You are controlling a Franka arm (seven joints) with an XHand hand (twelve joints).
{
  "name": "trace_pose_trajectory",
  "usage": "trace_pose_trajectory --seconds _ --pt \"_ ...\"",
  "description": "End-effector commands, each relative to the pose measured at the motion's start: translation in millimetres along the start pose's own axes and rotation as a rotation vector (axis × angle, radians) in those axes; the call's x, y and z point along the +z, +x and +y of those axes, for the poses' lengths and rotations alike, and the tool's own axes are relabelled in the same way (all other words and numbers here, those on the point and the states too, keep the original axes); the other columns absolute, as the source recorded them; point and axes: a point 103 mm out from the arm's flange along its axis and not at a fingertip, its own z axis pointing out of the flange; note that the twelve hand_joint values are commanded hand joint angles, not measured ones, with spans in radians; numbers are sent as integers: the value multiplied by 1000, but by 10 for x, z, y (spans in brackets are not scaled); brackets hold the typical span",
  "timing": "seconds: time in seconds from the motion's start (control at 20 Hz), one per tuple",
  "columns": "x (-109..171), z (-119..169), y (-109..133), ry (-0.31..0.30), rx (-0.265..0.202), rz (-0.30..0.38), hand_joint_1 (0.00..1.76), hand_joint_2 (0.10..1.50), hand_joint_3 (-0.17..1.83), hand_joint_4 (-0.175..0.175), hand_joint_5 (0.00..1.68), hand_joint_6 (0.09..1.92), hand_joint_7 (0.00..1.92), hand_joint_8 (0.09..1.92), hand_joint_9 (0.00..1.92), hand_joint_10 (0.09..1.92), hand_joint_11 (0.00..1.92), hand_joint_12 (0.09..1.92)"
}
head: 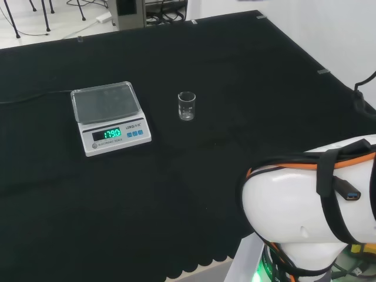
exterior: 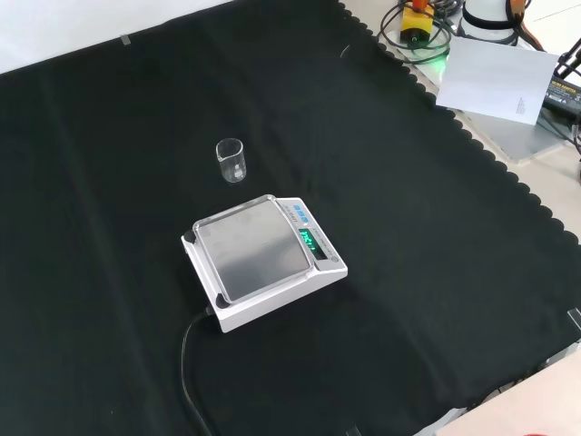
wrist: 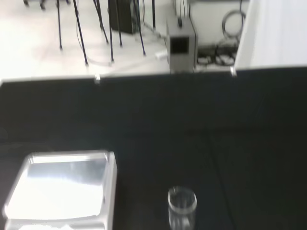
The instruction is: Pick up the beaker.
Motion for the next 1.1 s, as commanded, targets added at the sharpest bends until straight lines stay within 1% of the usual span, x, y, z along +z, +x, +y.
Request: trace_pose_trajectory --seconds 0.05,0.2,0.35,0.45,0.55,0.65,0.7,0.75,0.8,0.9,1.0,1.1 --pt "177 376 104 22 -24 63 806 1042 62 -28 679 751 630 704 809 701 359 1367" --pt "352 509 145 57 -36 64 806 1040 68 -30 681 750 631 703 810 700 360 1366" --pt "509 616 164 75 -45 73 807 1038 74 -31 683 749 633 702 810 699 361 1366" --pt "618 668 160 61 -49 76 808 1037 78 -33 686 750 636 703 812 699 362 1366" --pt "743 693 148 34 -55 80 810 1035 83 -39 698 754 648 708 819 702 366 1366" --pt "854 713 137 44 -49 80 813 1034 88 -46 718 761 667 714 830 706 372 1365" --pt "903 727 133 64 -43 76 816 1017 123 -49 733 757 678 711 838 702 375 1363" --pt "954 737 132 68 -41 68 818 978 204 -50 744 754 688 708 845 699 379 1360" --pt "1006 748 136 74 -39 55 821 927 312 -53 751 754 693 707 849 699 383 1357" --pt "1098 781 135 101 -35 57 827 835 501 -54 756 760 697 712 852 704 385 1357" --pt "1193 825 137 143 -31 43 831 796 582 -55 757 765 698 716 853 708 387 1357" --pt "1282 860 137 156 -30 27 832 785 606 -54 753 765 691 715 849 708 389 1358"
